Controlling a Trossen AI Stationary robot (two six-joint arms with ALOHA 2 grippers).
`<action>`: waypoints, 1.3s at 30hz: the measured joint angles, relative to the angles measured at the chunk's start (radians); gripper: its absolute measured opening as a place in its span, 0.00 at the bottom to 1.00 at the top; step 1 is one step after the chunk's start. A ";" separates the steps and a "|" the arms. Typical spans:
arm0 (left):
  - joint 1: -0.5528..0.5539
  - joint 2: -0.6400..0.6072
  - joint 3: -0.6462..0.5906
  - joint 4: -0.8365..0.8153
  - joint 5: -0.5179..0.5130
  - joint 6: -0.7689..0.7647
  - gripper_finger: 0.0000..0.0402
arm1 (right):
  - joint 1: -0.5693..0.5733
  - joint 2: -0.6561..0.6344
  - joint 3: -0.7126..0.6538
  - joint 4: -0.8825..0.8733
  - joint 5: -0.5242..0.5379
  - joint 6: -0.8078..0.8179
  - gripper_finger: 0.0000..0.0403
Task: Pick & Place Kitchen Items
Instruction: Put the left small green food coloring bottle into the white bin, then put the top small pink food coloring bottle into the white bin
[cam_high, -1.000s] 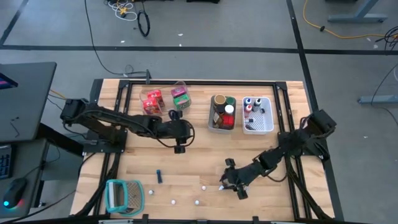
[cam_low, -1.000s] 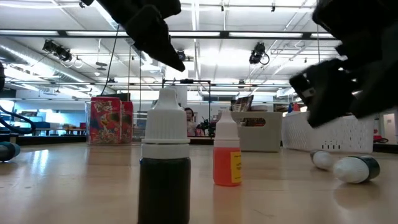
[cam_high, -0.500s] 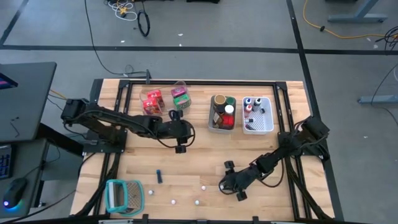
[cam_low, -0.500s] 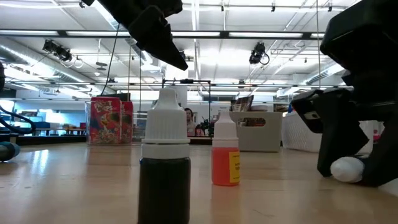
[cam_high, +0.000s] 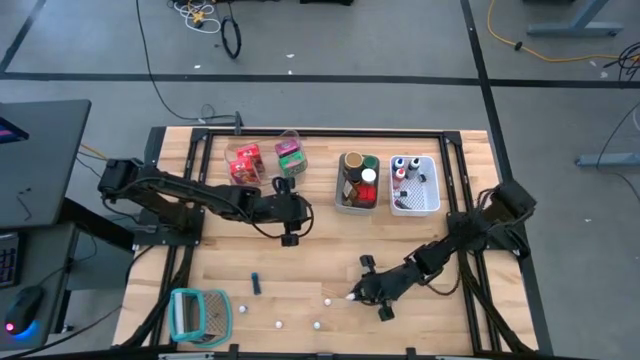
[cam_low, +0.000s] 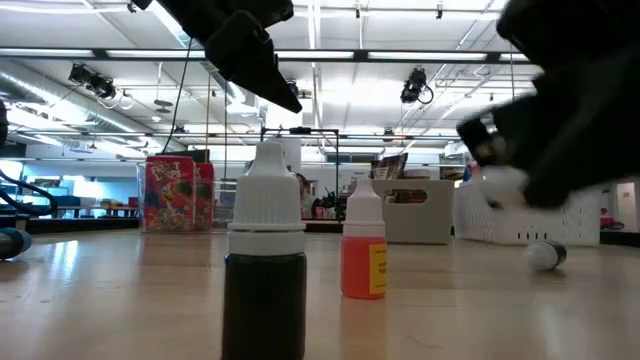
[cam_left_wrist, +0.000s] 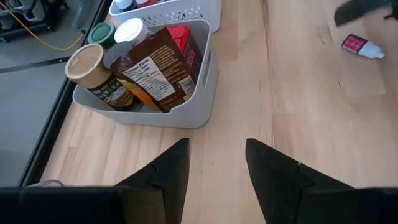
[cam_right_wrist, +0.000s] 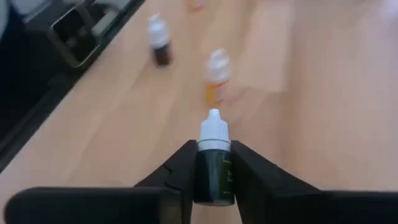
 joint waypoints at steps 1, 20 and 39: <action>0.000 0.000 0.000 0.000 0.000 0.000 0.41 | -0.006 -0.026 0.000 -0.023 0.018 -0.007 0.23; 0.000 0.000 0.000 -0.001 0.004 0.052 0.41 | -0.214 -0.781 0.002 -1.212 0.778 0.481 0.24; 0.000 0.000 0.000 -0.001 0.004 0.099 0.41 | -0.429 -0.729 0.002 -1.410 0.565 0.687 0.37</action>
